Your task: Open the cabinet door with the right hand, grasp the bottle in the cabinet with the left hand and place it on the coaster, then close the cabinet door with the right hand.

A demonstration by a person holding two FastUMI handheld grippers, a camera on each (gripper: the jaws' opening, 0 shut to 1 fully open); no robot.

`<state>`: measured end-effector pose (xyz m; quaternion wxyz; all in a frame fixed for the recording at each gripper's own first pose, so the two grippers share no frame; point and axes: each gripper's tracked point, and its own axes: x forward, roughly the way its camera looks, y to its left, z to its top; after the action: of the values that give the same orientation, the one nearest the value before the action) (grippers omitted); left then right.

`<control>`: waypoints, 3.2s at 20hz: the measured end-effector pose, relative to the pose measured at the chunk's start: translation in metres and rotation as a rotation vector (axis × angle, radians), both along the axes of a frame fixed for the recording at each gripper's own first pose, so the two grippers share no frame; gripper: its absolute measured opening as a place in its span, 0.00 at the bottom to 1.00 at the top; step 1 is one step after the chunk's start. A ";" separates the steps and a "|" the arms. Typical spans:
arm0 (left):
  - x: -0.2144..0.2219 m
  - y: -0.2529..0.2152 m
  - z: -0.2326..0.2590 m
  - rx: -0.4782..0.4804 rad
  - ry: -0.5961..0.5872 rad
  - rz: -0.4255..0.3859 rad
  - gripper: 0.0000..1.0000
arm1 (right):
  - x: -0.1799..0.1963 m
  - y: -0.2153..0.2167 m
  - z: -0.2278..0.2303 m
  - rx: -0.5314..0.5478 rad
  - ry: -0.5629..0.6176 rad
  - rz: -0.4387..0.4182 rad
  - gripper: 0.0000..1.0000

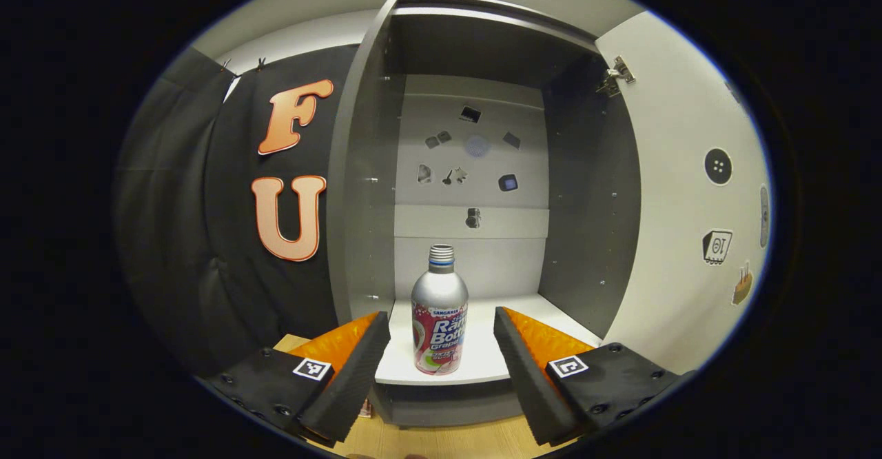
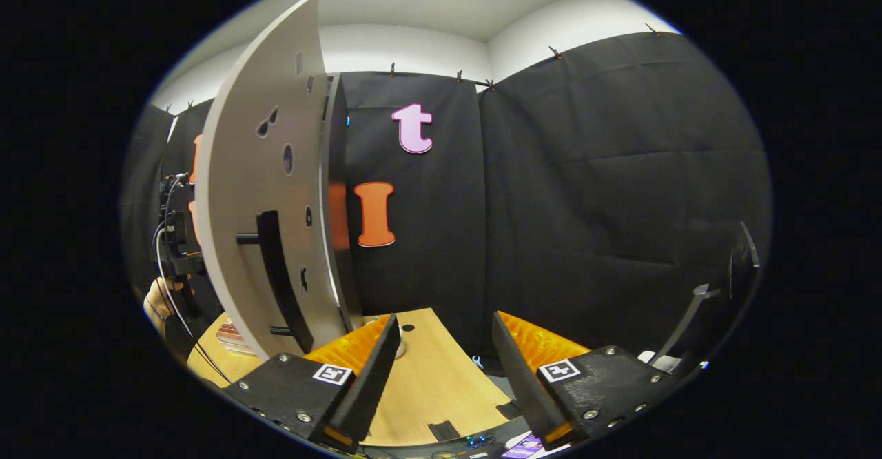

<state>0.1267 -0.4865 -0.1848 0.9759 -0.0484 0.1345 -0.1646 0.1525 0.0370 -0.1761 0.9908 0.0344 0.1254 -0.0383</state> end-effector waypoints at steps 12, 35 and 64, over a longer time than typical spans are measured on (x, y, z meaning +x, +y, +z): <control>0.064 -0.030 -0.049 0.064 0.026 0.009 0.99 | 0.004 -0.019 -0.015 0.002 0.049 -0.090 0.99; -0.008 0.027 -0.014 0.044 -0.020 -0.001 0.86 | 0.000 -0.005 -0.014 0.028 0.053 -0.017 0.93; -0.135 0.184 -0.206 0.136 0.069 0.130 0.86 | -0.010 0.018 -0.019 0.012 0.098 0.083 0.99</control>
<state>-0.0088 -0.3024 -0.3911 0.9804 0.0038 0.1756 -0.0897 0.1430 0.0552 -0.1947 0.9840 0.0333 0.1750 0.0019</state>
